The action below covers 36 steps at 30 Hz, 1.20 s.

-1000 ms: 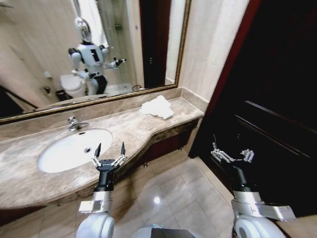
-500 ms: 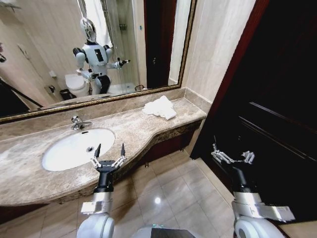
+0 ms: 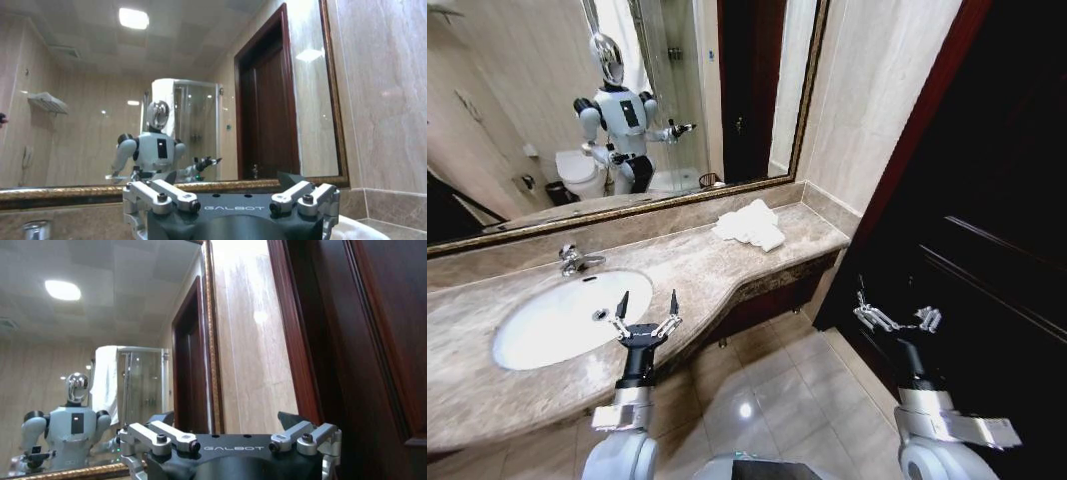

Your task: Discard the used towel into the hamper.

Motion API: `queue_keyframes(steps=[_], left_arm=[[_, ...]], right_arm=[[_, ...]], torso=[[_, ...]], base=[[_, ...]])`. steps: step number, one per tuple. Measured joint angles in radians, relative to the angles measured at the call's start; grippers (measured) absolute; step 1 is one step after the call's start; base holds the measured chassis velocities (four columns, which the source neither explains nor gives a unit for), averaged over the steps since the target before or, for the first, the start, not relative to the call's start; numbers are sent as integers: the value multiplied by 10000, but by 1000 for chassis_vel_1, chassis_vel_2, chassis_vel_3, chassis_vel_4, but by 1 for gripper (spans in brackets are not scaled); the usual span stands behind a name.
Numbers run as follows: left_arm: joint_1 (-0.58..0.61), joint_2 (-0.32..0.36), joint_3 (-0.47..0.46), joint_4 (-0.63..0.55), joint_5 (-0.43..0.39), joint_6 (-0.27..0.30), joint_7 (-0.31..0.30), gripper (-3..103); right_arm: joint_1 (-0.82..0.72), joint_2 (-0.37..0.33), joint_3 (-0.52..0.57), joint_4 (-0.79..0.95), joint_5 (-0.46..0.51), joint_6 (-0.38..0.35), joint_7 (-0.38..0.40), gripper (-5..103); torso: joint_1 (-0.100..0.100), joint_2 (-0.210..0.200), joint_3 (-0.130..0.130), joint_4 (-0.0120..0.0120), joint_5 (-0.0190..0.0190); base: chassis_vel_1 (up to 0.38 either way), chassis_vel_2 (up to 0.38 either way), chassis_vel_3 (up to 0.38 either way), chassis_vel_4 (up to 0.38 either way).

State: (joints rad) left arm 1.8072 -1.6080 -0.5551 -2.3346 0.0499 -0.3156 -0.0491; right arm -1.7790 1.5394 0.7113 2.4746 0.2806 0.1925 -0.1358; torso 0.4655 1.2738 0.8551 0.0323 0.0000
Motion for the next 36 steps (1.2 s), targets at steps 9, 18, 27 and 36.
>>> queue_keyframes(steps=[9, 18, 27, 36], left_arm=[[-16, 0, -40, 34, 63, -95, 3, 98], [-94, 0, -203, 317, 755, -212, -165, 102], [-391, 0, -175, 45, 123, 939, -156, 95], [-1353, 843, -471, -369, -3035, 3797, -104, 96]], right_arm=[[5, -1, 10, -33, 5, 16, 50, 100], [26, -45, -96, 19, -36, -111, 595, 100], [166, -252, -156, 33, -105, 123, 1216, 100], [196, -456, -21, -17, -746, 137, 1107, 100]], torso=[[-1, -1, 0, 0, 0], [-1, -1, 0, -1, -2], [6, -3, 2, 2, 0], [-5, 0, -1, 1, -2]], base=[[-112, 123, 124, -112], [-129, 115, 134, -121], [-124, 125, 119, -112], [-18, 9, 0, 0]])
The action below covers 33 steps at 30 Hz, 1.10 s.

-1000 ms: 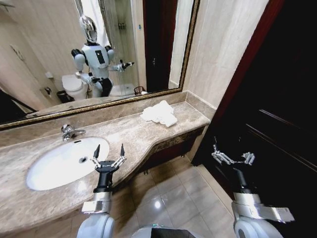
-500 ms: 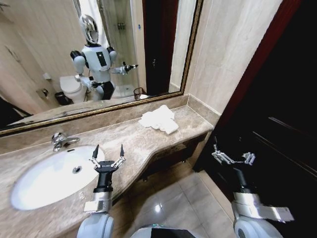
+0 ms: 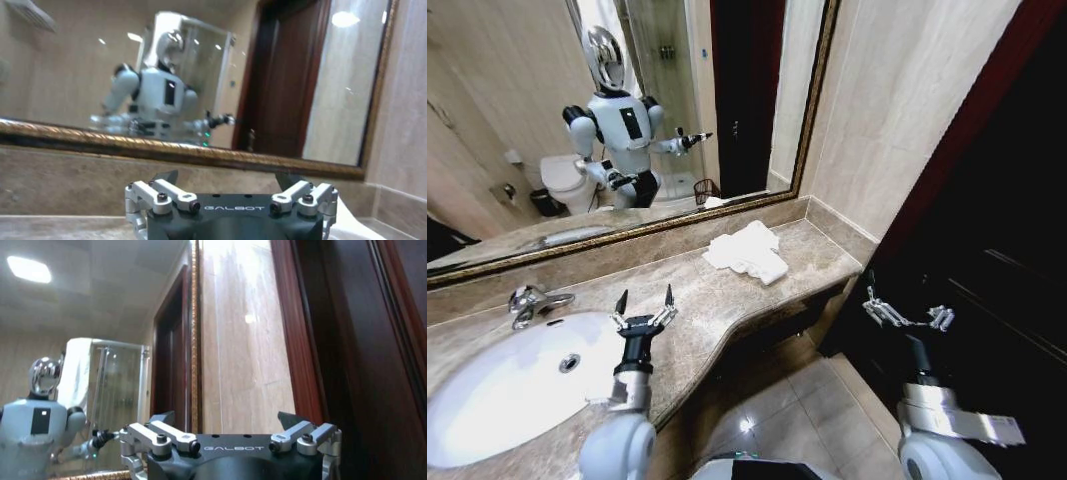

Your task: Discard the used towel into the hamper.

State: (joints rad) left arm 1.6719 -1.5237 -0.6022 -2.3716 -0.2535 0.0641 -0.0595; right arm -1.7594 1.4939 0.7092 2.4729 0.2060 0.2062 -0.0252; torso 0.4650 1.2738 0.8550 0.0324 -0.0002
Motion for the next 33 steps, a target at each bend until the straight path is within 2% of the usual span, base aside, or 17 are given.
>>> queue_keyframes(steps=[2, 3, 5, 6, 10, 11, 14, 15, 17, 18, 19, 21, 22, 24, 28, 32, 33], left_arm=[[-284, 659, -172, 18, -825, 598, -6, 98], [-284, 659, -172, 18, -825, 598, -6, 98], [-746, 1415, -421, 81, -1746, 1270, -80, 100], [-746, 1415, -421, 81, -1746, 1270, -80, 100], [-1628, 2964, -1019, 389, -3240, 2229, -168, 98], [-1628, 2964, -1019, 389, -3240, 2229, -168, 98], [-2215, 4331, -1123, 829, -4456, 2731, -311, 98], [-2215, 4331, -1123, 829, -4456, 2731, -311, 98], [-2725, 5450, -972, 1312, -5441, 2980, -505, 97], [-2725, 5450, -972, 1312, -5441, 2980, -505, 97], [-3082, 6147, -837, 1675, -6261, 3195, -699, 97], [-3222, 6438, -775, 1818, -6649, 3300, -792, 98], [-3461, 6917, -667, 2062, -7314, 3464, -918, 101], [-3902, 7618, -454, 2491, -8206, 3637, -991, 96], [-4571, 8034, -82, 2845, -8791, 3755, -1115, 97], [-5137, 7847, 369, 2875, -8959, 3828, -1423, 98], [-5109, 7672, 401, 2818, -8821, 3816, -1470, 102]], right_arm=[[0, -39, 50, -14, -174, 5, -4, 100], [0, -39, 50, -14, -174, 5, -4, 100], [-12, -43, 63, -22, -298, 5, -21, 100], [-12, -43, 63, -22, -298, 5, -21, 100], [-96, 47, 58, -30, -531, -13, -54, 100], [-96, 47, 58, -30, -531, -13, -54, 100], [-110, 70, 95, -49, -538, -11, -103, 100], [-110, 70, 95, -49, -538, -11, -103, 100], [-96, 98, 105, -72, -524, -11, -91, 100], [-96, 98, 105, -72, -524, -11, -91, 100], [-87, 115, 101, -106, -514, -12, -83, 100], [-84, 118, 99, -124, -512, -14, -82, 100], [-84, 123, 98, -150, -509, -20, -81, 100], [-69, 141, 98, -208, -506, -33, -80, 100], [-51, 200, 71, -280, -537, -36, -76, 100], [16, 272, 28, -386, -398, 99, -59, 100], [72, 277, 24, -421, -255, 186, -84, 100]], torso=[[-1, 1, 0, 0, 0], [-1, 1, 0, 0, 0], [0, 1, 0, -1, 1], [0, 1, 0, -1, 1], [3, 0, 1, 0, -2], [3, 0, 1, 0, -2], [3, 1, 1, 0, -2], [3, 1, 1, 0, -2], [3, 1, 1, -1, -2], [3, 1, 1, -1, -2], [4, 0, 2, -2, -3], [4, 0, 2, -1, -4], [4, 0, 2, 0, -4], [4, 0, 2, 0, -3], [4, 0, 2, 0, -2], [4, 0, 2, -3, 2], [4, 0, 2, -2, 0]], base=[[0, 0, 0, 0], [0, 0, 0, 0], [0, 0, 0, 0], [0, 0, 0, 0], [0, 0, 0, 0], [0, 0, 0, 0], [0, 0, 0, 0], [0, 0, 0, 0], [0, 0, 0, 0], [0, 0, 0, 0], [0, 0, 0, 0], [0, 0, 0, 0], [0, 0, 0, 0], [0, 0, 0, 0], [0, 0, 0, 0], [0, 0, 0, 0], [0, 0, 0, 0]])
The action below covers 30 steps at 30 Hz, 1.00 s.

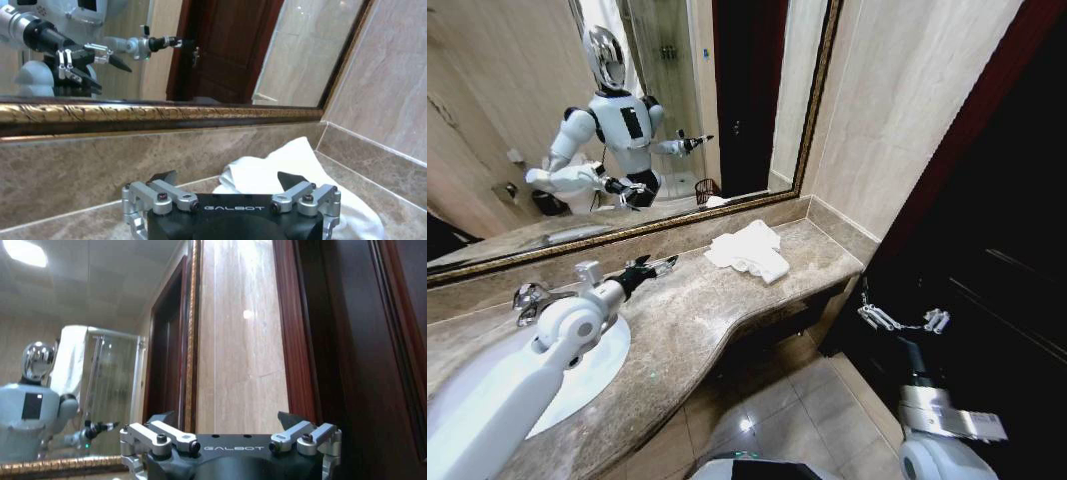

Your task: Discard the used towel into the hamper.

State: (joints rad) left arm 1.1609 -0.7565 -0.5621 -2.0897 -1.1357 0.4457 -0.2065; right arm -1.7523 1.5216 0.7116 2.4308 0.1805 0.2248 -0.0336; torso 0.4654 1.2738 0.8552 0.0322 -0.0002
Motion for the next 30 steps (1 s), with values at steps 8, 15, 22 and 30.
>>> queue_keyframes(steps=[8, 15, 22, 30], left_arm=[[311, -389, -55, -141, 658, -214, 7, 98], [337, -456, -71, -146, 794, -287, 27, 99], [351, -489, -12, -46, 881, -333, 74, 99], [-602, -179, 831, 1026, 870, -772, 586, 99]], right_arm=[[13, -6, -22, 4, 110, -130, -228, 100], [-47, -12, -33, 26, 128, -80, -290, 100], [-80, 32, -44, 30, 130, 46, -301, 100], [-80, 27, -26, -59, 127, 393, -461, 100]], torso=[[-1, 0, -1, 2, 2], [-1, 0, -1, 2, 0], [-1, 0, -1, 1, 1], [2, -2, 0, -2, 3]], base=[[0, 0, 0, 0], [-13, -10, 19, 11], [-113, -146, 138, 106], [-172, -154, 168, 139]])
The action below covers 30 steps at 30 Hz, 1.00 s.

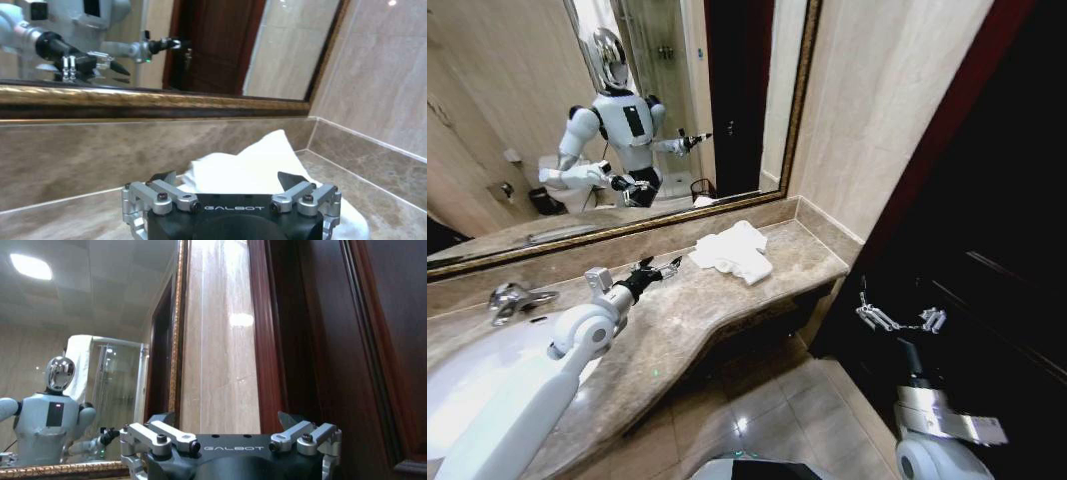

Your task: Discard the used towel into the hamper.

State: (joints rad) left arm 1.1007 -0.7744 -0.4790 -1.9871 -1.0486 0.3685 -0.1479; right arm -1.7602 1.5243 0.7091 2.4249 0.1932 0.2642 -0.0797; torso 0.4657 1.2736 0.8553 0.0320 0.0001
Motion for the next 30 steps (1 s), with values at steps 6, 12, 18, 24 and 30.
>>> queue_keyframes(steps=[6, 12, 18, 24, 30], left_arm=[[-1514, 121, 1142, 1300, -154, -230, 530, 99], [-3709, -272, 3203, 3191, -402, -238, 632, 99], [-5362, -1120, 4606, 4780, -378, -321, 757, 99], [-6487, -1745, 5396, 6206, -145, -505, 940, 99], [-7601, -2532, 6055, 7590, -144, -622, 1285, 99]], right_arm=[[3, 28, 0, -108, -85, 9, -19, 100], [-4, 86, 26, -304, -212, 29, -48, 100], [-8, 121, 63, -460, -319, 44, -59, 100], [-11, 150, 63, -612, -421, 65, -97, 100], [0, 205, 11, -776, -559, 83, -119, 100]], torso=[[-5, 1, -2, 4, -1], [-4, 1, -1, 5, -3], [-2, 1, 0, 0, 1], [-1, 0, 0, 2, 1], [-2, 2, 0, 2, 0]], base=[[1, -50, 10, 14], [50, 25, -52, -32], [0, 0, 0, 0], [0, 0, 0, 0], [0, 0, 0, 0]])
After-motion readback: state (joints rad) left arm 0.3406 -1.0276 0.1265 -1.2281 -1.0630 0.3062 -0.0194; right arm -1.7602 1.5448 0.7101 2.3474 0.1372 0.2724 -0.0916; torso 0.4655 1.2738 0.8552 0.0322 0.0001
